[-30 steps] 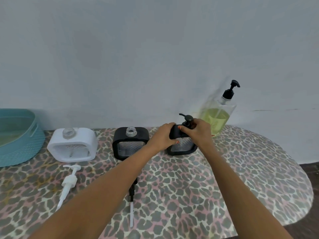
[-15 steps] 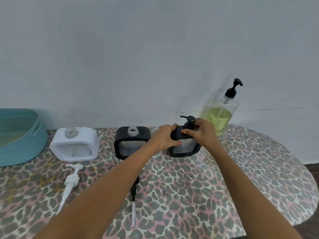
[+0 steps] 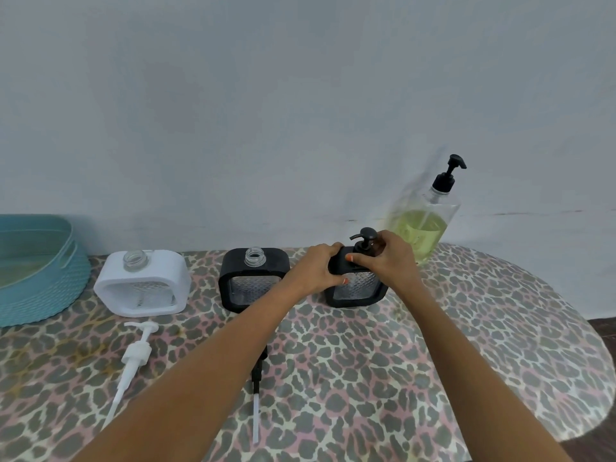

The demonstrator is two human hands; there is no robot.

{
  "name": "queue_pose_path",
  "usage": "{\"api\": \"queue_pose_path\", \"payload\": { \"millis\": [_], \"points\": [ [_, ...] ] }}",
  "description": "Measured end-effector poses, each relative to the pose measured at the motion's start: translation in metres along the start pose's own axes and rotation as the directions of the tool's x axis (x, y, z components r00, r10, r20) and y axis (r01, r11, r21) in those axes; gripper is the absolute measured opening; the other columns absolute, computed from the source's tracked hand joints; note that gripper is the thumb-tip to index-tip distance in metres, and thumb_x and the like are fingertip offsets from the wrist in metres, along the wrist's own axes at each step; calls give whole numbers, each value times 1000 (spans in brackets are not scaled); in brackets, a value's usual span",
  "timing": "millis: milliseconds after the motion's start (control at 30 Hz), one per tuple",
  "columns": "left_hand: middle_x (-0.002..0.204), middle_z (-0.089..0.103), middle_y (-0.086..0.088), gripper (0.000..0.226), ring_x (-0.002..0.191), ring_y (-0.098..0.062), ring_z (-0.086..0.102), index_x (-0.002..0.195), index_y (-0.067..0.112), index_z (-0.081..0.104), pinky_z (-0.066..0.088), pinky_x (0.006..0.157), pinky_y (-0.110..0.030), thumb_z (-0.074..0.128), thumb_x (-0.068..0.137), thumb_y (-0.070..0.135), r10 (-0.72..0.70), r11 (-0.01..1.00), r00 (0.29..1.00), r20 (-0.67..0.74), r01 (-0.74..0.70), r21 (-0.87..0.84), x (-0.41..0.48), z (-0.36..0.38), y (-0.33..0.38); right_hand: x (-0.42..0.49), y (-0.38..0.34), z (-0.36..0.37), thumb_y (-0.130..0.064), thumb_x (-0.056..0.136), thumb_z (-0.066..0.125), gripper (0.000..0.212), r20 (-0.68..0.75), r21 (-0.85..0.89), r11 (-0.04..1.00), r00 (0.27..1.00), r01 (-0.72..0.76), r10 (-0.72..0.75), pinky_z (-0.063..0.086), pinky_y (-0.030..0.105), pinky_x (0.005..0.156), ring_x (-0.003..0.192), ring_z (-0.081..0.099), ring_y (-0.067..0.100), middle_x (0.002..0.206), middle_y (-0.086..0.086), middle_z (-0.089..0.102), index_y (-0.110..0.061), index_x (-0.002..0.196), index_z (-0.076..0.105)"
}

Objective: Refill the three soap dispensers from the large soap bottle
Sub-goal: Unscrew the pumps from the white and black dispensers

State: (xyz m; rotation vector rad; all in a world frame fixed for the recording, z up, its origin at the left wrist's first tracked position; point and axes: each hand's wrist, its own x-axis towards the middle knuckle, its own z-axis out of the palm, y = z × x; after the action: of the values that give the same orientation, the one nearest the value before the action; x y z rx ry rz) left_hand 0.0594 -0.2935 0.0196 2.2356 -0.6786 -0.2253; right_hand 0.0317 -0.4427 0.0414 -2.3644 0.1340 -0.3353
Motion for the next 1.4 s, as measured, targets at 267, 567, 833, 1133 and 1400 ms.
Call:
{"api": "queue_pose_path", "payload": {
  "millis": [267, 567, 833, 1133, 1400],
  "points": [
    [99, 63, -15, 41, 90, -27, 59, 112, 3, 53, 45, 75, -31, 70, 76, 12, 1, 1000, 1000, 5, -1, -3, 0, 1, -1, 3, 3, -14, 5, 74, 70, 38, 225, 244, 967, 974, -74, 18, 50, 21, 85, 100, 62, 21, 100, 4, 65, -1, 110, 62],
    [99, 62, -15, 37, 87, -23, 57, 108, 4, 53, 42, 71, -26, 69, 76, 11, 5, 1000, 1000, -8, -5, -25, 0, 2, -2, -2, 2, 3, -22, 71, 79, 45, -37, 106, 994, 999, -32, 36, 35, -2, 58, 81, 50, 16, 89, 2, 53, -2, 104, 55],
    [98, 62, -16, 37, 84, -20, 55, 109, 2, 53, 38, 66, -22, 68, 76, 8, -1, 999, 1000, 0, 1, -44, 0, 2, 0, -7, 6, -5, -5, 78, 70, 48, 159, 383, 913, 984, -141, 85, 44, 21, 83, 104, 56, 17, 107, 1, 59, -14, 121, 50],
    [93, 59, -14, 34, 84, -23, 55, 105, -1, 52, 36, 63, -23, 68, 76, 7, 6, 999, 1000, -8, -7, -48, -2, 1, 1, -6, 1, 3, -11, 72, 77, 39, -4, 325, 934, 988, -146, 156, 41, 7, 62, 85, 55, 17, 88, 1, 58, -4, 105, 57],
    [97, 61, -19, 33, 90, -28, 57, 104, 0, 52, 42, 71, -30, 68, 77, 7, 7, 999, 1000, -12, -7, -43, -3, 2, 2, -9, 8, 5, -16, 71, 78, 49, 17, 367, 919, 989, -143, 146, 43, 20, 74, 93, 55, 18, 103, 5, 57, -9, 112, 52]
  ]
}}
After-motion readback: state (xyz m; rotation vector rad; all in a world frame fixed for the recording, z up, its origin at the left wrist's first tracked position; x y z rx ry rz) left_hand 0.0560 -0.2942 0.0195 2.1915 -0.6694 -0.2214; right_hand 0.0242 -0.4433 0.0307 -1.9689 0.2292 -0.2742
